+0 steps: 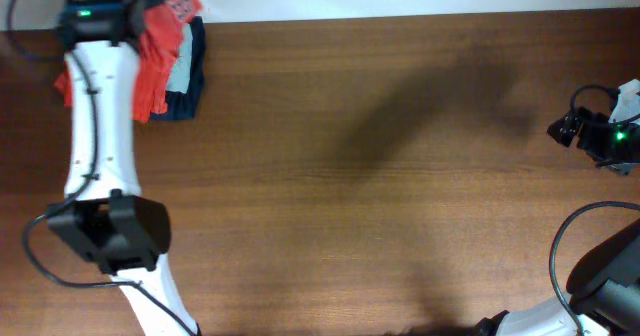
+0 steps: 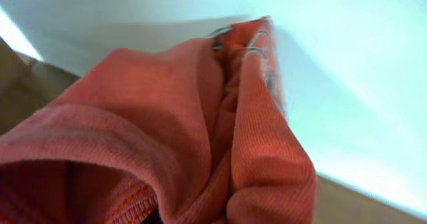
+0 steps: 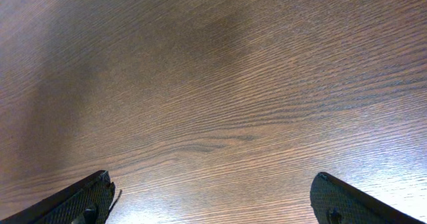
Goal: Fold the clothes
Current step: 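Carry the folded shirt with the left gripper onto the top-left stack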
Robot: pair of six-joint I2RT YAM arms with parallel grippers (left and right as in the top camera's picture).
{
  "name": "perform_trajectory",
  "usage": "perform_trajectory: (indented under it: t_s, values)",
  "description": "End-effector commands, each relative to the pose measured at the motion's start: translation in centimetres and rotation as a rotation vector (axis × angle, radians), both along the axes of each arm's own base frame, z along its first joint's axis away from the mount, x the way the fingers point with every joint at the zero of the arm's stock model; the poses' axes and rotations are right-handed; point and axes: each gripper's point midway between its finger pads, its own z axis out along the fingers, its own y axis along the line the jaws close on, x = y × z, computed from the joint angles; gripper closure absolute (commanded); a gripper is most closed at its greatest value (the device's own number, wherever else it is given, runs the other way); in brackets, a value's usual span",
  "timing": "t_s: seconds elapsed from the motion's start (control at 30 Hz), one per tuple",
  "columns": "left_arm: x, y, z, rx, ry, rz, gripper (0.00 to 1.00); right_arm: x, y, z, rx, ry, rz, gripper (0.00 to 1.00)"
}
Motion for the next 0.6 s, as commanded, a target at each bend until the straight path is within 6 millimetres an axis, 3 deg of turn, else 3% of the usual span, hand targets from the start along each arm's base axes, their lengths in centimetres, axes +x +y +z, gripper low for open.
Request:
perform_trajectory:
  t_s: [0.0, 0.07, 0.1, 0.2, 0.27, 0.33, 0.47, 0.5, 0.57]
  values:
    - [0.0, 3.0, 3.2, -0.181, -0.139, 0.019, 0.99, -0.1, -0.2, 0.1, -0.014, 0.002, 0.003, 0.01]
    - [0.8, 4.6, 1.7, -0.196, -0.133, 0.027, 1.00, -0.1, -0.2, 0.1, -0.014, 0.002, 0.003, 0.02]
    - [1.4, 5.9, -0.3, -0.225, -0.111, 0.063, 1.00, -0.1, -0.2, 0.1, -0.014, 0.002, 0.003, 0.01]
    - [2.2, 7.5, -3.8, -0.242, -0.059, 0.096, 1.00, -0.1, -0.2, 0.1, -0.014, 0.002, 0.002, 0.01]
    - [2.5, 8.1, -5.6, -0.249, -0.030, 0.105, 0.99, -0.1, -0.2, 0.1, -0.014, 0.002, 0.003, 0.02]
    - [2.7, 8.3, -6.1, -0.248, -0.026, 0.108, 1.00, -0.1, -0.2, 0.1, -0.014, 0.002, 0.002, 0.01]
    - [3.6, 7.1, -3.4, -0.259, -0.108, 0.032, 1.00, -0.1, -0.2, 0.1, -0.014, 0.002, 0.002, 0.02]
    - [3.9, 5.4, -1.6, -0.286, -0.142, -0.043, 0.99, -0.1, -0.2, 0.1, -0.014, 0.002, 0.002, 0.02]
    - [4.1, 3.7, -0.1, -0.303, -0.169, -0.104, 0.99, -0.1, -0.2, 0.1, -0.014, 0.002, 0.002, 0.02]
